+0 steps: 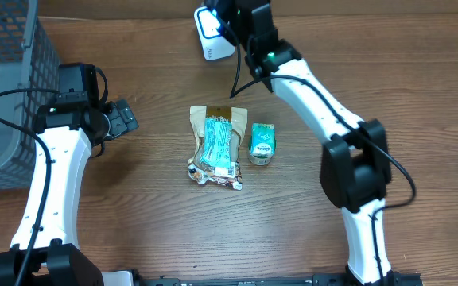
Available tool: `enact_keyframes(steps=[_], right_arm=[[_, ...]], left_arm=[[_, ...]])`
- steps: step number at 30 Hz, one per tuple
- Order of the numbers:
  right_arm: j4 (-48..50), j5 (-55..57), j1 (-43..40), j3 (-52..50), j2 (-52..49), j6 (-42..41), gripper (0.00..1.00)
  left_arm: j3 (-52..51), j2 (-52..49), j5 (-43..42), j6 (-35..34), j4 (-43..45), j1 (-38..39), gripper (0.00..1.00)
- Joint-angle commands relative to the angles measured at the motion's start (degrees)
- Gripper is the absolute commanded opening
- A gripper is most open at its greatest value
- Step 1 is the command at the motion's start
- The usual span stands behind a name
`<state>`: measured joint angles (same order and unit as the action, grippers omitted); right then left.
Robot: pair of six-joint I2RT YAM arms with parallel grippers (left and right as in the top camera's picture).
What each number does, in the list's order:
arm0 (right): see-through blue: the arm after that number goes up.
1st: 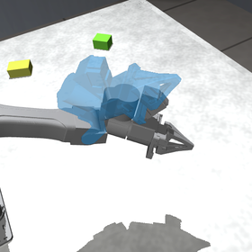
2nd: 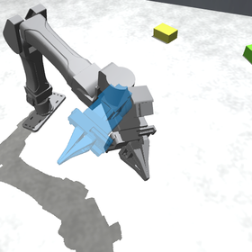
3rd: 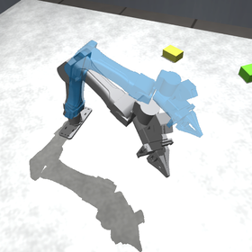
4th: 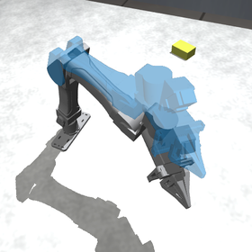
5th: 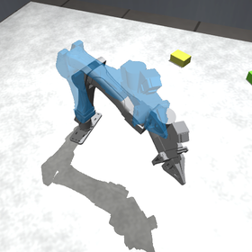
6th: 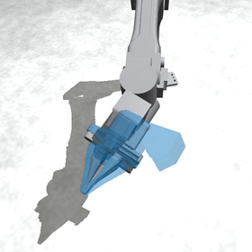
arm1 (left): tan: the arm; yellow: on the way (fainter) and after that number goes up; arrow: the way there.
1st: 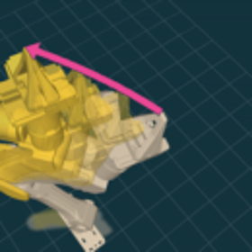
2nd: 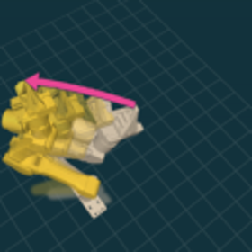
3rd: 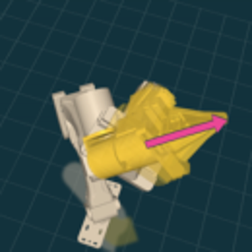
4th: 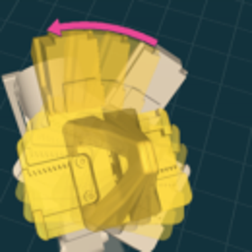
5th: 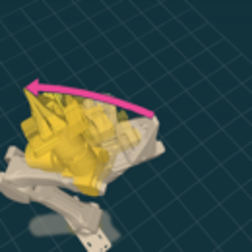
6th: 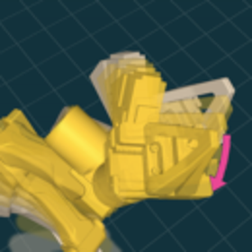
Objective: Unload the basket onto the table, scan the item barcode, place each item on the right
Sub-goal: 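Move the juice bottle right and lower it onto the table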
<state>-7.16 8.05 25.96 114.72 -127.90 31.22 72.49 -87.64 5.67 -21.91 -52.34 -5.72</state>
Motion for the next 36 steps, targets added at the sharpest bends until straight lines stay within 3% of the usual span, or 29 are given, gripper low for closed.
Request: enact_keyframes(steps=[1, 10, 22, 30, 36], right_arm=[[-2.4, 1.16, -0.39, 0.81, 11.15, -11.23, 0.04], [-31.36, 1.18, -3.93, 0.81, 21.18, -26.95, 0.04], [-72.67, 0.9, -18.34, 0.72, 20.09, -40.96, 0.08], [-82.75, 0.63, -26.73, 0.72, 20.09, -48.11, 0.08], [-84.48, 0.26, -29.88, 0.72, 20.06, -49.48, 0.08]], left_arm=[[0.52, 0.66, 0.48, 0.72, 0.07, 0.15, 1.0], [0.52, 0.63, 0.48, 0.72, 0.09, 0.15, 1.0], [0.52, 0.63, 0.46, 0.72, 0.09, 0.15, 1.0], [0.52, 0.63, 0.48, 0.7, 0.07, 0.15, 1.0], [0.52, 0.63, 0.46, 0.72, 0.07, 0.15, 1.0]])
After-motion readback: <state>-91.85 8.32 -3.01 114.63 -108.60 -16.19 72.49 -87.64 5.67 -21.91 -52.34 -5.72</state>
